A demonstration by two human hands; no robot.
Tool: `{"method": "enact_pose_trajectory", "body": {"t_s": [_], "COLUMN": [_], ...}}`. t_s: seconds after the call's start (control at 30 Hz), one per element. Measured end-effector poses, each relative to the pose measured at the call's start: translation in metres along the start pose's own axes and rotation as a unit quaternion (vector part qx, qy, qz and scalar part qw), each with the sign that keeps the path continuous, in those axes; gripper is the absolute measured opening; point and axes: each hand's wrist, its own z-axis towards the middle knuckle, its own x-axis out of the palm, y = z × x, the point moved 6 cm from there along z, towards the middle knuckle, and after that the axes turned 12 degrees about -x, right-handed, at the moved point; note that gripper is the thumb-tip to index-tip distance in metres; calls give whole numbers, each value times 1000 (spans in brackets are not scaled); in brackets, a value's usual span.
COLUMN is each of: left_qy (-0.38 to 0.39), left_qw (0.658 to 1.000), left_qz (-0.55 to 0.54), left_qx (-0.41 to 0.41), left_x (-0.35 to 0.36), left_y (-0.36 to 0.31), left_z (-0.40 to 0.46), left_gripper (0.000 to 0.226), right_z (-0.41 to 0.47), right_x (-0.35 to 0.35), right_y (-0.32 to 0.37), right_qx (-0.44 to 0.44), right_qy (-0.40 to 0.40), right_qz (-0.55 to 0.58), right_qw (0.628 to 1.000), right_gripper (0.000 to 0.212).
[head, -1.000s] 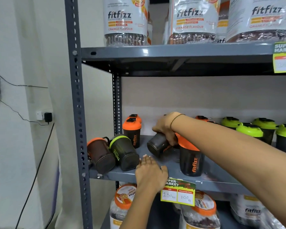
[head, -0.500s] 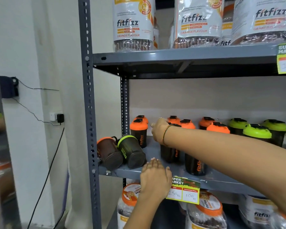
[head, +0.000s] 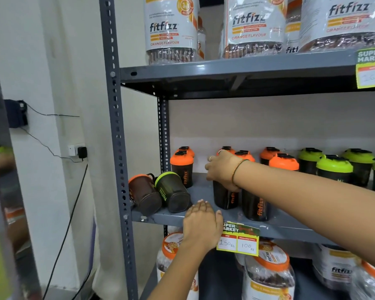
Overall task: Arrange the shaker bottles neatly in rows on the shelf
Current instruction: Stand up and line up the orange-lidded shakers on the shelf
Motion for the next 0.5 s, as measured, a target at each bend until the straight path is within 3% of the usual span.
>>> {"method": "enact_pose_trajectory", "body": {"t_s": [0.1,0.3,0.4,0.5], "left_qy": [4,-17,-52,-55], "left_qw": [1000,997,994,997], "left_qz": [-2,-42,-56,-44], "left_qx": [17,68,76,31], "left_x": [-6,-27,-39,-44], "left_y": [2,14,30,60], "left_z": [-7,-35,-57,-71], "left_gripper": [61,57,55,56], "right_z": [-11,-29,-23,-7], "right_x": [-3,-31,-44,-51], "right_y": [-11,-33,-37,-31], "right_qx": [13,80,98,101], "right_qy": [-75,-297,-336,-345], "right_qz": [26,121,231,322], "right_qw": [997,944,908,876], "right_gripper": [74,50,45,44]}}
